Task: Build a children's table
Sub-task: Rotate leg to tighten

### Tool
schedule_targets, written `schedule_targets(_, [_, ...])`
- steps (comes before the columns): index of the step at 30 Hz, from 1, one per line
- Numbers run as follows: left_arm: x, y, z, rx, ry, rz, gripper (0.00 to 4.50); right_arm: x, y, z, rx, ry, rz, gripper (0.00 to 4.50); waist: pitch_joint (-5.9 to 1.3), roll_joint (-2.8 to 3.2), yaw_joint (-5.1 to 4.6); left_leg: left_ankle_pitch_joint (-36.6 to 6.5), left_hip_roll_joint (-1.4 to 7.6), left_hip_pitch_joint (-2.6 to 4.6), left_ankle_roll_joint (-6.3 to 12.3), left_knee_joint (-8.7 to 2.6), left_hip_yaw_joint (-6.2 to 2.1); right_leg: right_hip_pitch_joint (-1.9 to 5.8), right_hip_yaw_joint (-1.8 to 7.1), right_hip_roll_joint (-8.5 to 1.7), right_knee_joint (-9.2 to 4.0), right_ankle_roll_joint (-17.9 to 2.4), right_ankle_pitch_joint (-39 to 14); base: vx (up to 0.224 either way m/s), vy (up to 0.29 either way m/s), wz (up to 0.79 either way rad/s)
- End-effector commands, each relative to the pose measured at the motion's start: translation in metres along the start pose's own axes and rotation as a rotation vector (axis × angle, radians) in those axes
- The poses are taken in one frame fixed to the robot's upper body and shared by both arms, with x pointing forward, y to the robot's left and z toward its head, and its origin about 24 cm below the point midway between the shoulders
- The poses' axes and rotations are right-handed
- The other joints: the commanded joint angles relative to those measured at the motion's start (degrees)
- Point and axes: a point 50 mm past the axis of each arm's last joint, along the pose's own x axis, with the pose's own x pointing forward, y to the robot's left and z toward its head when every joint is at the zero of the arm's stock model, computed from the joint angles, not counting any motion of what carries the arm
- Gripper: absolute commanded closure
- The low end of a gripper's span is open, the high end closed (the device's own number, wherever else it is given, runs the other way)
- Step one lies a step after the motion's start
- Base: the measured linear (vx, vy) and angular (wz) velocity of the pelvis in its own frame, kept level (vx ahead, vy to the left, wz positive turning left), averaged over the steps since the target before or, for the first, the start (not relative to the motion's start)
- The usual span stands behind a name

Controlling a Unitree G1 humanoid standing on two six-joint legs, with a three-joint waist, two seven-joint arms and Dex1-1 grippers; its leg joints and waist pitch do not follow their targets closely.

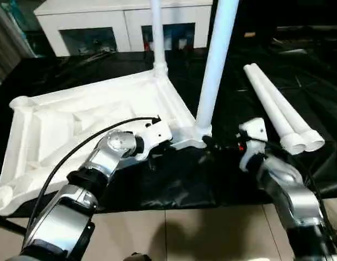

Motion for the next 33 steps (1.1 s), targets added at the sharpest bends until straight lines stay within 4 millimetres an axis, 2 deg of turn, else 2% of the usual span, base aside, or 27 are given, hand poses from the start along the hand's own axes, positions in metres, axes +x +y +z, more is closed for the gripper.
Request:
schedule_targets(1, [-0.0017,0.0051,0.0185,0.057,-0.118,0.045,4.5,-0.0041,-0.001,0.0057,0.023,-0.031,-0.041,0.45,-4.28,-0.65,0.06,-3.3,2.23,1.62,6.48,-2.73,-0.38,3.27,1.39,-2.62,-1.75,-15.1,6.9,0.0,0.0,0.0])
schedule_targets(7, [-0.0002,0.0047,0.0215,0.057,-0.149,0.044,4.5,-0.0079,0.0023,0.0033,0.062,-0.038,-0.086,0.45,-4.4,-0.82,0.11,-2.6,2.01,1.43,6.87,-2.46,-0.4,3.39,1.39,-2.66,-1.53,-14.9,7.1,0.0,0.0,0.0])
schedule_targets(12, [-0.0008,0.0044,0.0206,0.067,-0.145,0.014,4.5,-0.0104,0.0064,0.0029,0.073,-0.03,-0.089,0.45,-4.27,-0.66,0.17,-4.2,2.0,1.4,6.14,-2.46,-0.44,3.33,1.46,-2.66,-1.61,-14.2,4.2,0.0,0.0,0.0])
schedule_targets(16, [-0.0009,0.0036,0.0182,0.072,-0.126,0.001,4.5,-0.0104,0.007,0.0035,0.077,-0.03,-0.093,0.45,-4.13,-0.59,-0.01,-7.1,2.03,1.54,4.46,-2.65,-0.43,3.16,1.53,-2.65,-1.95,-13.9,0.1,0.0,0.0,0.0])
schedule_targets(22, [0.0006,0.0024,0.0155,0.067,-0.112,-0.003,4.5,-0.0096,0.0046,0.0053,0.067,-0.024,-0.097,0.45,-4.28,-0.89,0.0,-5.9,1.9,1.4,4.66,-2.39,-0.43,3.29,1.56,-2.64,-1.64,-13.6,0.7,0.0,0.0,0.0])
schedule_targets(24, [0.0007,0.0023,0.0152,0.065,-0.111,-0.005,4.5,-0.0096,0.0042,0.0053,0.066,-0.022,-0.098,0.45,-4.18,-0.77,-0.04,-9.1,2.0,1.73,4.23,-2.73,-0.45,3.65,1.48,-2.7,-1.86,-13.4,-2.8,0.0,0.0,0.0])
schedule_targets(25, [0.0007,0.0023,0.0152,0.065,-0.111,-0.004,4.5,-0.0094,0.0041,0.0053,0.066,-0.021,-0.099,0.45,-4.05,-0.59,-0.15,-13.6,2.12,2.32,3.46,-3.21,-0.44,3.87,1.35,-2.63,-2.33,-13.0,-7.8,0.0,0.0,0.0])
schedule_targets(26, [0.0008,0.0022,0.0152,0.06,-0.111,-0.008,4.5,-0.0092,0.004,0.0053,0.065,-0.021,-0.099,0.45,-3.95,-0.53,-0.29,-15.9,2.12,2.63,3.12,-3.5,-0.42,3.98,1.23,-2.49,-2.59,-12.9,-10.2,0.0,0.0,0.0])
schedule_targets(27, [0.0008,0.0021,0.0154,0.058,-0.112,-0.01,4.5,-0.0089,0.0039,0.0054,0.066,-0.021,-0.1,0.45,-3.7,-0.44,-0.55,-19.9,1.95,3.24,2.82,-3.93,-0.31,4.19,1.0,-2.17,-3.23,-12.7,-14.3,0.0,0.0,0.0])
schedule_targets(28, [0.0008,0.0023,0.0157,0.06,-0.112,-0.012,4.5,-0.0085,0.0037,0.0055,0.065,-0.022,-0.102,0.45,-3.3,-0.34,-0.8,-24.1,1.78,4.14,2.84,-4.47,-0.16,4.48,0.69,-1.82,-3.97,-12.6,-18.9,0.0,0.0,0.0])
schedule_targets(29, [0.0009,0.0024,0.0159,0.062,-0.112,-0.012,4.5,-0.0083,0.0035,0.0057,0.064,-0.022,-0.103,0.45,-3.02,-0.33,-0.91,-26.5,1.64,5.01,2.99,-4.76,0.05,4.61,0.62,-1.71,-4.67,-12.6,-22.3,0.0,0.0,0.0])
schedule_targets(30, [0.0009,0.0024,0.0159,0.062,-0.112,-0.012,4.5,-0.0083,0.0035,0.0057,0.064,-0.022,-0.103,0.45,-3.0,-0.39,-0.99,-26.5,1.56,5.17,3.1,-4.87,0.09,4.95,0.59,-1.77,-4.9,-12.5,-23.1,0.0,0.0,0.0])
schedule_targets(31, [0.001,0.003,0.0163,0.065,-0.111,-0.012,4.5,-0.0087,0.0034,0.0054,0.064,-0.021,-0.105,0.45,-3.37,-0.43,-0.79,-23.1,1.41,5.18,3.83,-5.03,0.35,5.91,0.92,-1.92,-5.04,-12.9,-20.6,0.0,0.0,0.0])
schedule_targets(32, [0.001,0.003,0.0163,0.065,-0.111,-0.012,4.5,-0.0087,0.0034,0.0054,0.064,-0.021,-0.105,0.45,-3.37,-0.43,-0.79,-23.1,1.41,5.18,3.83,-5.03,0.35,5.91,0.92,-1.92,-5.04,-12.9,-20.6,0.0,0.0,0.0])
schedule_targets(33, [0.0011,0.0032,0.0164,0.066,-0.11,-0.013,4.5,-0.0092,0.0035,0.0049,0.064,-0.02,-0.107,0.45,-4.09,-0.42,-0.61,-18.1,1.2,4.66,5.22,-4.75,0.39,6.87,0.95,-1.74,-4.26,-14.0,-14.0,0.061,-0.002,0.01])
